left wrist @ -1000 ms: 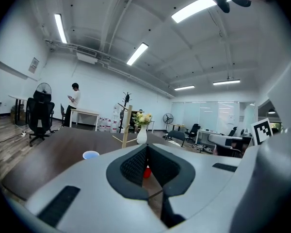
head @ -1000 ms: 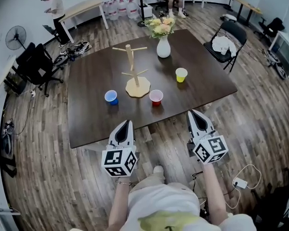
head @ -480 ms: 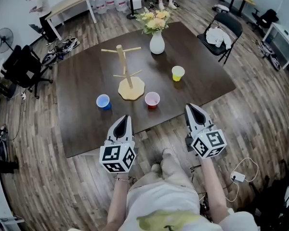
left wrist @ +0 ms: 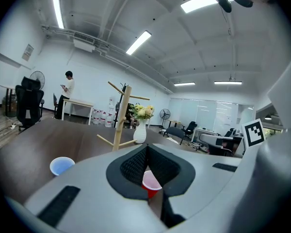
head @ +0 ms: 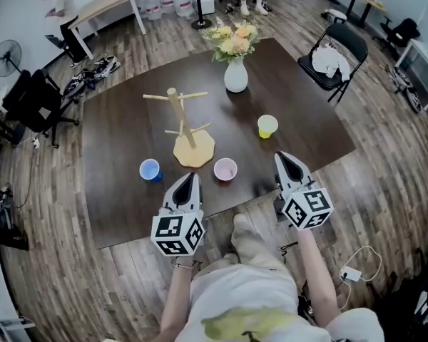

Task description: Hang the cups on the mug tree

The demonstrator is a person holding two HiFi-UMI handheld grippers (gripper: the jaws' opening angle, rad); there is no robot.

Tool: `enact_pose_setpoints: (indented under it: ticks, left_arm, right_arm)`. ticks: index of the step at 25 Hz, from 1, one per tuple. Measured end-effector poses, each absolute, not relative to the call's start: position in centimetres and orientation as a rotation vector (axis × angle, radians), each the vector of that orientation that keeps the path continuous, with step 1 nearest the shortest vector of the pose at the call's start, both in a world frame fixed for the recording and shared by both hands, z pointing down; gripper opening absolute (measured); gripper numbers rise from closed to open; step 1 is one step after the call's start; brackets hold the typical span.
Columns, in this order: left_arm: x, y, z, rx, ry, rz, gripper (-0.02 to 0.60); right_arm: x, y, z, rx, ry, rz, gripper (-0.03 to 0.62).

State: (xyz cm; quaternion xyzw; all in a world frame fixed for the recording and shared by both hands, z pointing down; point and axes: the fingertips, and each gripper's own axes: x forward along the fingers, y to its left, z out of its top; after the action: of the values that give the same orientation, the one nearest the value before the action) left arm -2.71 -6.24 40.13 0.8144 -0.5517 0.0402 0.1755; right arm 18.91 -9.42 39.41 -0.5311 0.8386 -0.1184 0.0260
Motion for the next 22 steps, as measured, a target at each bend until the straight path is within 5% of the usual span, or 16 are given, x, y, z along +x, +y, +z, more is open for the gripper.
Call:
enact_pose_setpoints:
  ticks: [22]
  left_arm:
    - [3.1,-16.5,42.9,2.265,-1.482,0.19,0.015]
  right_arm:
    - [22.7,-20.0,47.2,-1.696,2.792,-0.444,0.021]
